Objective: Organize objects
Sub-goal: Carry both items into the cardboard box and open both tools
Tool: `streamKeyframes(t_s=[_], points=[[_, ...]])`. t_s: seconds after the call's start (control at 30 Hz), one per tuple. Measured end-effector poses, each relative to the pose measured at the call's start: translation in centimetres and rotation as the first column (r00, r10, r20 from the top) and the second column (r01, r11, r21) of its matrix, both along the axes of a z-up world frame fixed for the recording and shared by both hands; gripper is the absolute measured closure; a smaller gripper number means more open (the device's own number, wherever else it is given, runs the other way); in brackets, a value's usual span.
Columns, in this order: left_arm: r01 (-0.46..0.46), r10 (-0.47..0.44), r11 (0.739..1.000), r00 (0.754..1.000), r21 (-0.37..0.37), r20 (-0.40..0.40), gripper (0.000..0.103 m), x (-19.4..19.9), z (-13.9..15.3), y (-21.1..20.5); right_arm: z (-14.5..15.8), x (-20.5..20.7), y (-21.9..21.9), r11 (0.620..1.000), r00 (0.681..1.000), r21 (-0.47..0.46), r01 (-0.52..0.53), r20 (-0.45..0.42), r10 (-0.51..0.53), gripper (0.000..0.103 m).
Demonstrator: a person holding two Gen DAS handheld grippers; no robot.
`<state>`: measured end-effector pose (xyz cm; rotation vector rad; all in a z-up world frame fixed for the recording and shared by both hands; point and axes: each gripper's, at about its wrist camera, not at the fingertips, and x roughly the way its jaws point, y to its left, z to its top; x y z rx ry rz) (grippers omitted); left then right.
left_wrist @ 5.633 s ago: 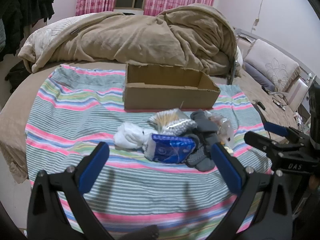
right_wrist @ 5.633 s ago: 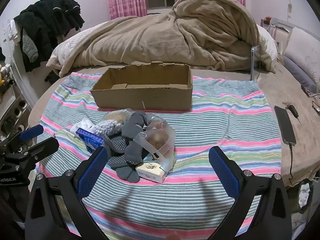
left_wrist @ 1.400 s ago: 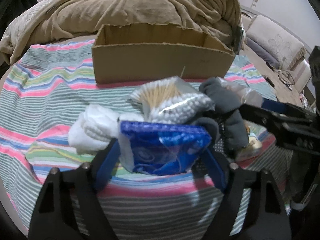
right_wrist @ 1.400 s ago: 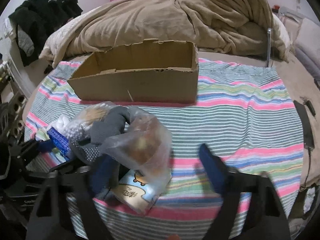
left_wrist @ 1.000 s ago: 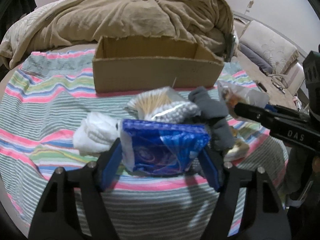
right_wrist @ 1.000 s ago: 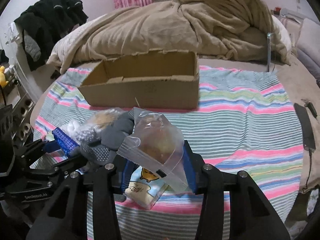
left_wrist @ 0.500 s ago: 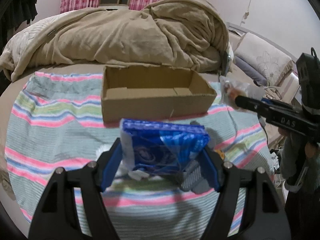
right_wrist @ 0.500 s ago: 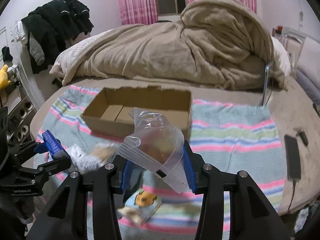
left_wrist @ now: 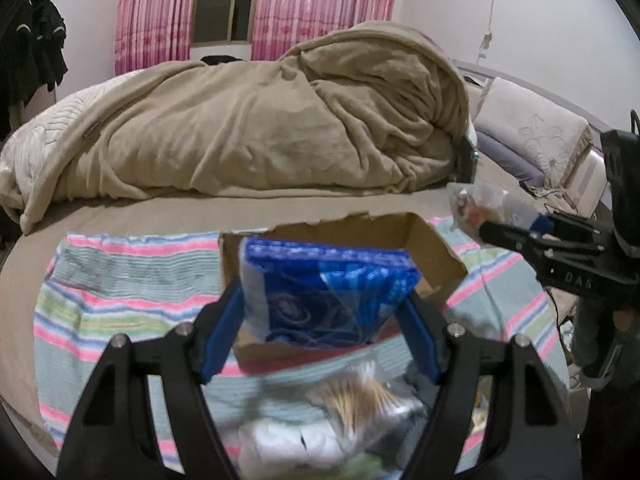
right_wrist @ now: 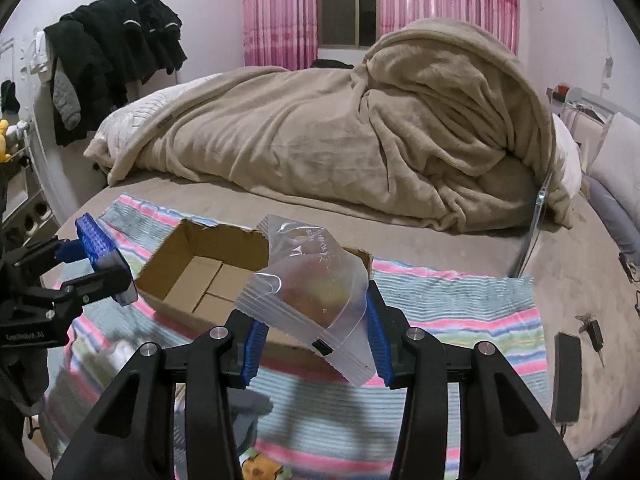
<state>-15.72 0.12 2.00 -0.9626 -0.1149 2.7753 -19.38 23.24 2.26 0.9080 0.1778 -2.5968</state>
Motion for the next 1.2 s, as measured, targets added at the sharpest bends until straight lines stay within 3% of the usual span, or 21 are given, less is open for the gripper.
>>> streamKeyframes(t_s=[0.2,0.6,0.7,0.87,1.2], points=[[0.001,-0.004,0.999,0.998,0.043,0.070,0.029,-4.1,-2.0,-1.1,-1.6,-3.0,-0.5,1.000,0.999,0.015,0.014,0.030,-0.015,0.056],[-0.027,0.026,1.000,0.988,0.006,0.154,0.026,-8.2,-6.5,-1.2,-5.9,-7.4,-1.3,0.996,0.994,0.067,0.052,0.094,-0.059,0.055],[-0.026,0.025,1.000,0.988,0.004,0.153,0.024,-8.0,-6.6,-1.2,-6.1,-7.1,-1.5,0.997,0.995,0.066,0.037,0.094,-0.043,0.049],[-0.024,0.024,1.000,0.990,-0.001,0.141,0.011,-7.3,-6.2,-0.9,-5.5,-6.2,-2.0,0.998,0.996,0.063,0.023,0.082,-0.028,0.037],[-0.052,0.053,0.999,0.992,-0.009,0.112,0.010,-3.1,-4.0,-1.5,-3.5,-2.8,-2.0,0.999,0.998,0.046,-0.005,0.062,0.002,0.037]])
